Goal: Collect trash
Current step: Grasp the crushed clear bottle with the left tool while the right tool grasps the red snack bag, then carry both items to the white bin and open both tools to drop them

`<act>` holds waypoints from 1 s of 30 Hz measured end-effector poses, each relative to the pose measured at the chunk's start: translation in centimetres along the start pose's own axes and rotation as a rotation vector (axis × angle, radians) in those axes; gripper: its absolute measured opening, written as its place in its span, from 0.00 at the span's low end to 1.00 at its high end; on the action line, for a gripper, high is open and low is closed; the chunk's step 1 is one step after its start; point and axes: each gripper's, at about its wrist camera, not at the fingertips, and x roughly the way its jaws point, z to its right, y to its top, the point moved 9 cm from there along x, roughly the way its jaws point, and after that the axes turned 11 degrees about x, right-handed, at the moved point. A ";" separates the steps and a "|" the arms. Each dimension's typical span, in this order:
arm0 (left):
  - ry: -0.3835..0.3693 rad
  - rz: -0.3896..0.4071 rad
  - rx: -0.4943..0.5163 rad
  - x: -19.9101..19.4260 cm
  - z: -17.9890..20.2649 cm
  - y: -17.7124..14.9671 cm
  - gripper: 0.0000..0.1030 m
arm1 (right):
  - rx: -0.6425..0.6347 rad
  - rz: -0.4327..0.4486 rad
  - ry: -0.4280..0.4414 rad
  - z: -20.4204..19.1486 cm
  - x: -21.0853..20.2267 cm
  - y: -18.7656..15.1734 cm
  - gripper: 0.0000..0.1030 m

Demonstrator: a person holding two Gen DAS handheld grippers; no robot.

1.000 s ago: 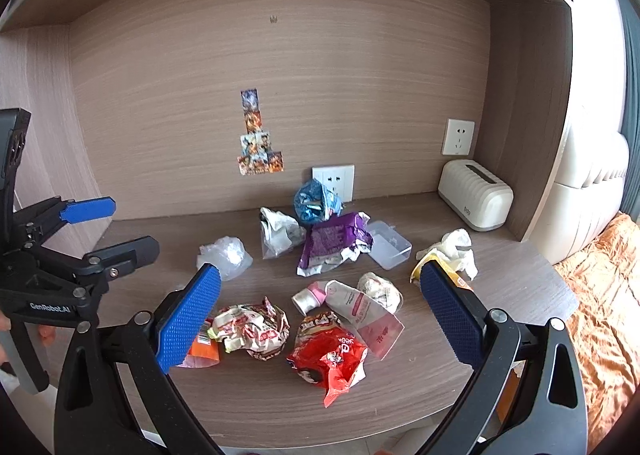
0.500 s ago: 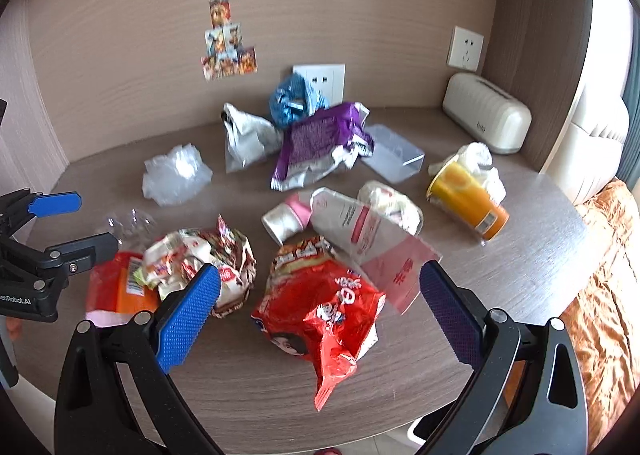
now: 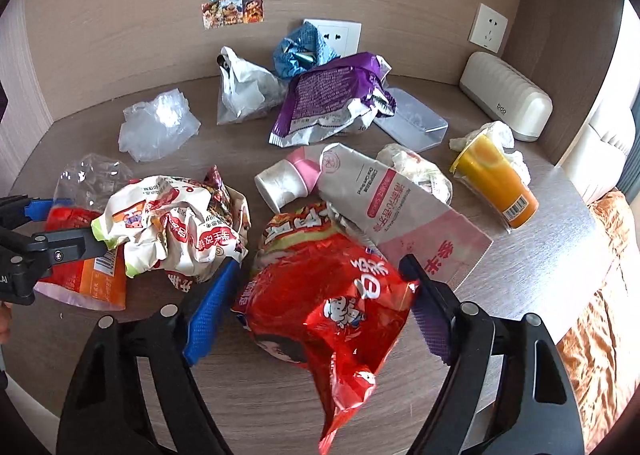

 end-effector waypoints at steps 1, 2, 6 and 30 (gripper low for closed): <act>0.005 0.008 0.009 0.1 0.2 0.1 0.93 | -0.007 0.002 0.000 -0.1 0.0 -0.1 0.77; 0.010 0.010 0.022 0.2 0.4 0.2 0.88 | -0.013 0.007 -0.002 -0.2 0.1 -0.1 0.76; 0.025 0.019 0.063 0.6 1.0 0.8 0.77 | -0.042 0.023 -0.008 -0.5 0.0 -0.2 0.71; -0.030 0.201 0.256 -8.1 6.7 5.3 0.72 | 0.201 0.186 -0.088 6.6 -11.3 1.4 0.69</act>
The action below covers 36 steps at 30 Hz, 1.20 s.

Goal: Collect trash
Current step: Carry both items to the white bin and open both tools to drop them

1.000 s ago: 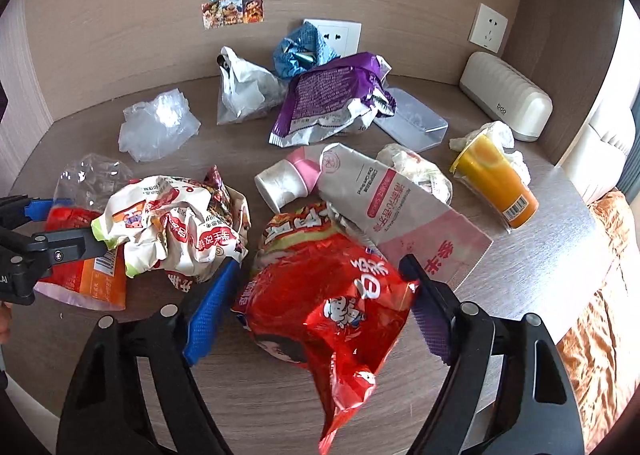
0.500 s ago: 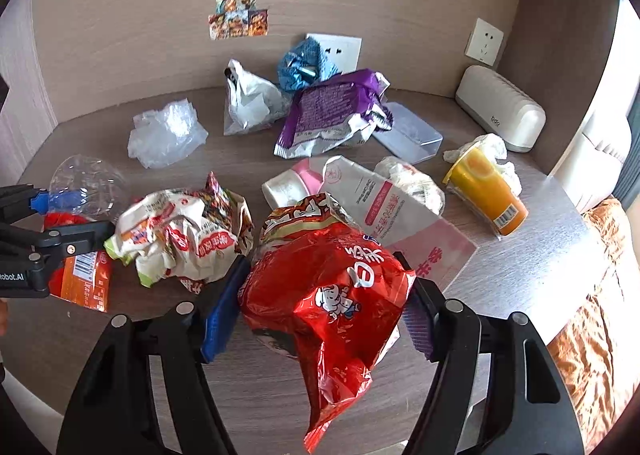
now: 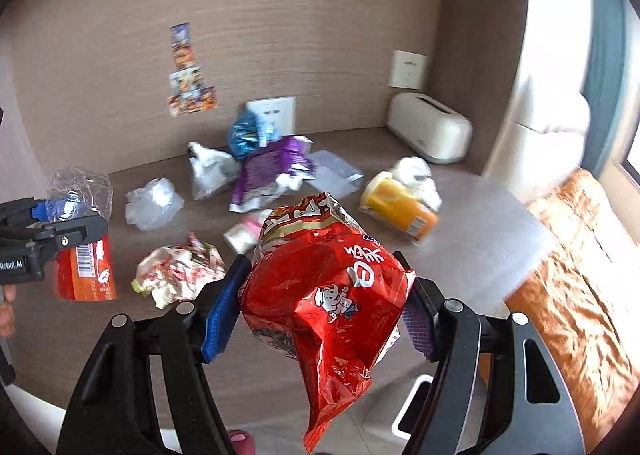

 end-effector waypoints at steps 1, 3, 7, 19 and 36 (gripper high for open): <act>-0.040 0.007 0.028 0.5 1.9 0.6 0.72 | 0.021 -0.002 -0.021 1.3 -0.5 -0.1 0.69; -0.098 0.014 0.070 1.2 5.0 1.3 0.72 | 0.068 -0.003 -0.075 4.7 -1.8 -0.7 0.69; -0.214 0.016 0.162 3.0 13.1 2.3 0.72 | 0.145 -0.019 -0.174 12.2 -4.0 -2.7 0.69; -0.424 -0.103 0.314 15.8 38.1 -2.7 0.71 | 0.297 -0.126 -0.173 30.3 -1.1 -9.6 0.69; -0.394 -0.423 0.378 44.8 47.0 -20.8 0.95 | 0.314 -0.437 -0.049 42.4 20.9 -30.8 0.96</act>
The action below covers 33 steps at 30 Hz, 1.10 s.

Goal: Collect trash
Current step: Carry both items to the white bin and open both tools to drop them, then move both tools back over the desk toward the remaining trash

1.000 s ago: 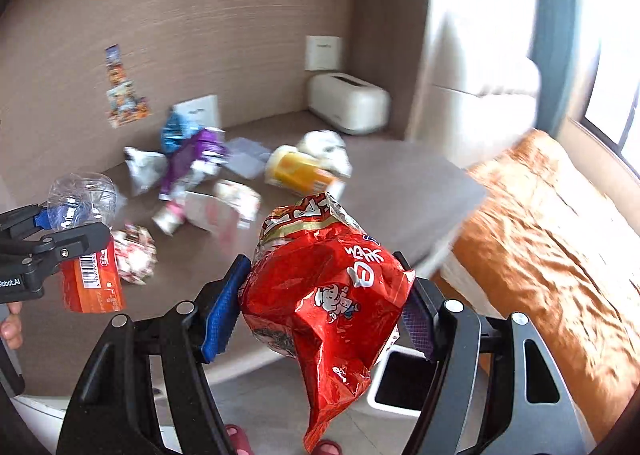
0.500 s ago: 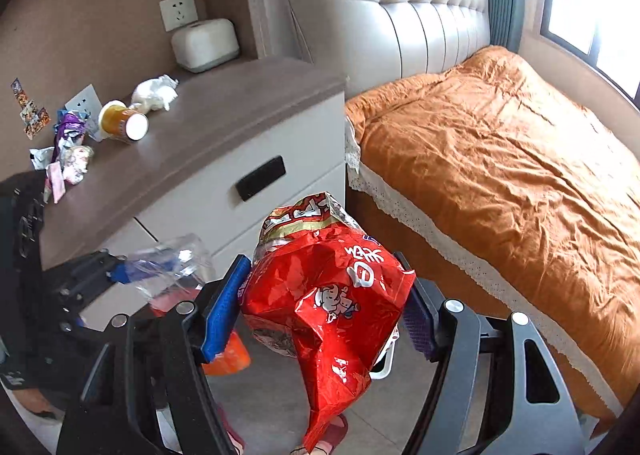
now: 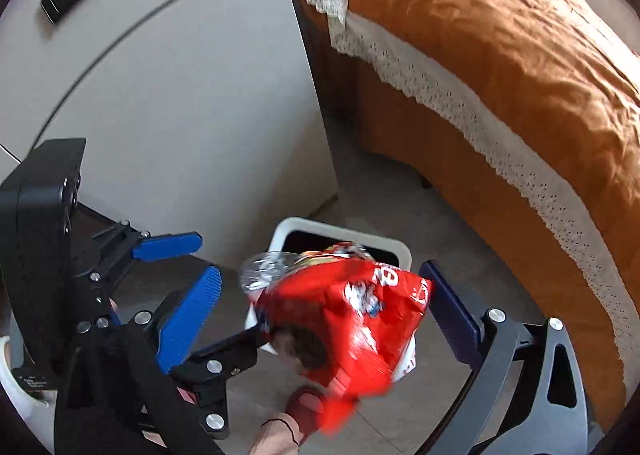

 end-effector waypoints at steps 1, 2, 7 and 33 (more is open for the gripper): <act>0.012 -0.002 -0.002 0.1 -0.1 -0.2 0.95 | 0.001 -0.005 -0.001 0.3 0.3 -0.2 0.96; 0.022 -0.005 -0.008 0.0 -0.1 -0.2 0.95 | 0.007 -0.011 0.009 0.5 0.2 -0.3 0.96; 0.090 -0.011 -0.027 -3.7 -0.5 0.2 0.95 | 0.000 -0.001 0.028 0.1 -2.9 0.8 0.96; 0.470 0.395 -0.194 -42.7 -4.4 2.3 0.95 | -0.251 0.412 0.224 -20.1 -31.9 10.1 0.96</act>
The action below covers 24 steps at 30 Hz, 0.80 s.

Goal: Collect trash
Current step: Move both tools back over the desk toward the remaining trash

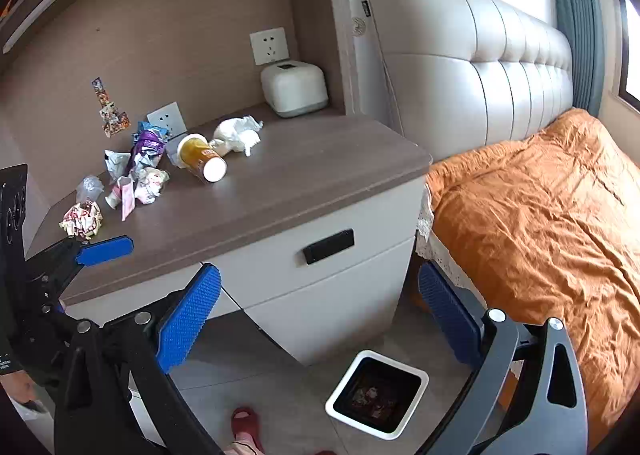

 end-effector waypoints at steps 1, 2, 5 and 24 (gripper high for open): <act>0.017 0.008 -0.009 -0.8 -1.1 0.0 0.95 | -0.010 0.008 0.016 -1.3 -0.1 0.6 0.96; 0.027 0.013 -0.013 -1.3 -1.9 0.0 0.95 | -0.017 0.011 0.026 -2.2 -0.2 0.9 0.96; 0.075 0.034 -0.032 -3.5 -4.9 -0.2 0.95 | -0.054 0.027 0.063 -5.6 -0.1 1.8 0.96; 0.296 0.081 -0.160 -10.0 -21.0 -2.7 0.95 | -0.415 0.054 0.294 -26.1 3.1 3.7 0.96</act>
